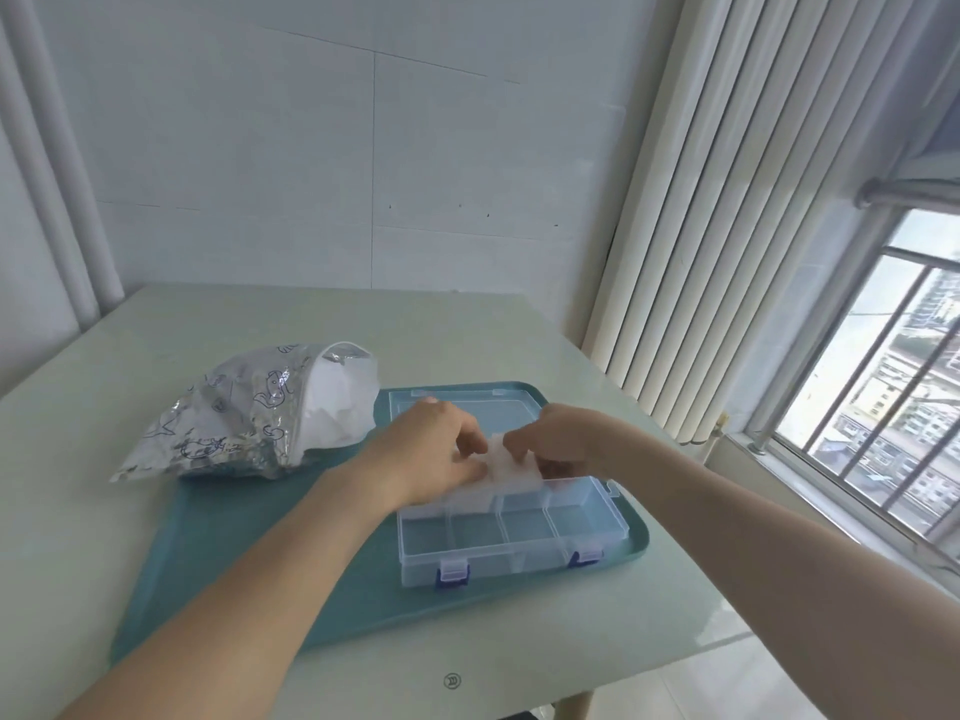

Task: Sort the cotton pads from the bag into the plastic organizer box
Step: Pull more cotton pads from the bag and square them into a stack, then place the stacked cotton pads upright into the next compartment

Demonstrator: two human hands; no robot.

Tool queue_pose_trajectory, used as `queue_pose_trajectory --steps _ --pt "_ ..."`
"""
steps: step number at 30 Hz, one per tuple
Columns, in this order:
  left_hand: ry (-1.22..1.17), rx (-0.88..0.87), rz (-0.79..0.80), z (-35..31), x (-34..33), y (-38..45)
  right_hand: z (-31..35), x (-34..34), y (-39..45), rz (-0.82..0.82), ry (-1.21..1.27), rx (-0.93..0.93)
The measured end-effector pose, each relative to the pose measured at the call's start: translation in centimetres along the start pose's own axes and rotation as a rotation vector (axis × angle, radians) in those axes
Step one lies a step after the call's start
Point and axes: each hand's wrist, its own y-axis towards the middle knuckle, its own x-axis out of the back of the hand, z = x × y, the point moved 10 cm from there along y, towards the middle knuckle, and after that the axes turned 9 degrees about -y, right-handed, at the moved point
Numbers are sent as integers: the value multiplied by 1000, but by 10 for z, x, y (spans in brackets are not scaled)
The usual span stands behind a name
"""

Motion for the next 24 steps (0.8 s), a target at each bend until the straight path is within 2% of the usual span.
queue_pose_trajectory --steps 5,9,11,13,17,21,24 --pt "52 -8 41 -1 -10 3 5 2 -5 -3 -320 0" --pt "54 25 40 4 -8 5 7 -7 -3 102 -156 64" --pt "59 36 43 8 -6 5 10 -6 -3 97 -86 100" --pt "54 36 47 10 -4 5 14 -3 0 82 -124 108" --pt "62 26 23 6 -2 1 26 13 -2 -63 -421 89" --pt "82 14 12 6 -2 -3 29 5 -1 -18 -373 89" --pt "90 9 6 6 0 -4 29 6 -1 -44 -311 124"
